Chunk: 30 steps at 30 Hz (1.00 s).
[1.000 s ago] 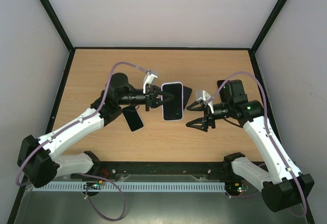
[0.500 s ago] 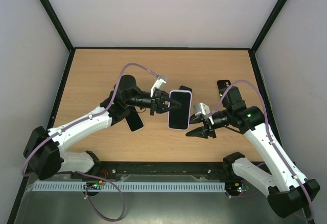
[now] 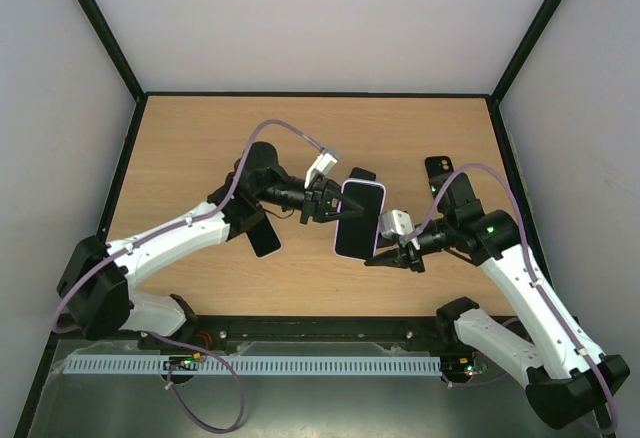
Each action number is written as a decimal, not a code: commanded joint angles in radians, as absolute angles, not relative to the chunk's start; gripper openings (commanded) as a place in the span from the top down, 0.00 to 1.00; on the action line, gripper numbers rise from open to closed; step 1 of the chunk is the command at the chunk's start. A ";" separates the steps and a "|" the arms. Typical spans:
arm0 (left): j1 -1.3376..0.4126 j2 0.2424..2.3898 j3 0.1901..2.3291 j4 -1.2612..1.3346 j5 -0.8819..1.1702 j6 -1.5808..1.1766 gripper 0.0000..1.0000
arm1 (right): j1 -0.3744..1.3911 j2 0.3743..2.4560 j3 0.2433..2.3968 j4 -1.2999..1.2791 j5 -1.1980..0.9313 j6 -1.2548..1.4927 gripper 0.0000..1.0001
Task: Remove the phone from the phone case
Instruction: Remove the phone case from the phone.
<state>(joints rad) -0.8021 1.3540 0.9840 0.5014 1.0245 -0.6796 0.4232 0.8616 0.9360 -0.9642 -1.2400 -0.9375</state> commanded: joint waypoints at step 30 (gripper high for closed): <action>-0.846 1.393 1.048 0.634 1.228 -0.845 0.98 | 0.403 0.803 0.909 -0.545 -1.020 -0.568 0.82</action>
<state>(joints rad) -0.7864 1.4357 1.0481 0.5930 1.1263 -0.7879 0.4316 0.8066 0.9237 -0.8848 -1.1400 -0.7341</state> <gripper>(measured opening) 0.101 0.171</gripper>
